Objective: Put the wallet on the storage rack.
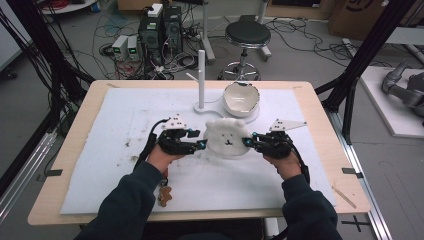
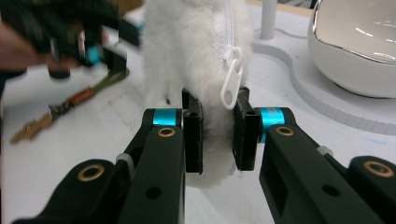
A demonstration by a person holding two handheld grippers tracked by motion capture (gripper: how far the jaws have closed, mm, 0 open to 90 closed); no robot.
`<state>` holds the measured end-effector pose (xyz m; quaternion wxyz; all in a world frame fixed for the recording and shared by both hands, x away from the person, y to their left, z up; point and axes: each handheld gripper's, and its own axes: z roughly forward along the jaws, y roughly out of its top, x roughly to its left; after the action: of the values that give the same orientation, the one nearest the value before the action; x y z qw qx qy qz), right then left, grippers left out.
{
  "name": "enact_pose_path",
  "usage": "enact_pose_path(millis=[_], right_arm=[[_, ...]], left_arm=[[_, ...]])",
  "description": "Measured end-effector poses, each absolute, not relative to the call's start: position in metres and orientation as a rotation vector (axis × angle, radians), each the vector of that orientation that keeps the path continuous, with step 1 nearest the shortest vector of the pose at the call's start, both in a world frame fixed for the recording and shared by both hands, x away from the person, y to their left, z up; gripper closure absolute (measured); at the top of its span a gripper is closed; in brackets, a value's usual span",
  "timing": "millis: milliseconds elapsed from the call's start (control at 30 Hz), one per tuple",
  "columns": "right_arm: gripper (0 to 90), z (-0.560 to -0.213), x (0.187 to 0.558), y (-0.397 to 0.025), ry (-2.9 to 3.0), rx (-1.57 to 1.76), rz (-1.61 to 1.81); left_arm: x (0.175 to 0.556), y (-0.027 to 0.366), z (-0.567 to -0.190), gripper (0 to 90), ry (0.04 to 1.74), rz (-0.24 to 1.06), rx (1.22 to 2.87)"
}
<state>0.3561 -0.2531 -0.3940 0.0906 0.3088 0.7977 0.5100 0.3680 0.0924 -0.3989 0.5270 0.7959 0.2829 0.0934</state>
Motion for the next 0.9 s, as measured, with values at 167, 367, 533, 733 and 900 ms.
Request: enact_pose_path(millis=[167, 367, 533, 733, 900], right_arm=[[78.1, -0.395, 0.355, -0.248, 2.439, 0.836, 1.507], [77.8, -0.394, 0.352, -0.236, 2.491, 0.771, 1.53], [65.4, -0.392, 0.355, -0.245, 2.403, 0.886, 1.586], [43.4, -0.398, 0.358, -0.248, 2.333, 1.007, 1.613], [74.0, -0.394, 0.355, -0.246, 2.351, 0.917, 1.623]], left_arm=[[0.375, 0.099, -0.385, 45.6, 0.65, 0.211, 1.807], [0.376, 0.089, -0.392, 65.9, 0.57, 0.068, 1.865], [0.372, 0.087, -0.388, 78.4, 0.532, 0.075, 1.818], [0.369, 0.091, -0.382, 78.7, 0.503, 0.095, 1.742], [0.37, 0.089, -0.387, 78.2, 0.542, 0.125, 1.792]])
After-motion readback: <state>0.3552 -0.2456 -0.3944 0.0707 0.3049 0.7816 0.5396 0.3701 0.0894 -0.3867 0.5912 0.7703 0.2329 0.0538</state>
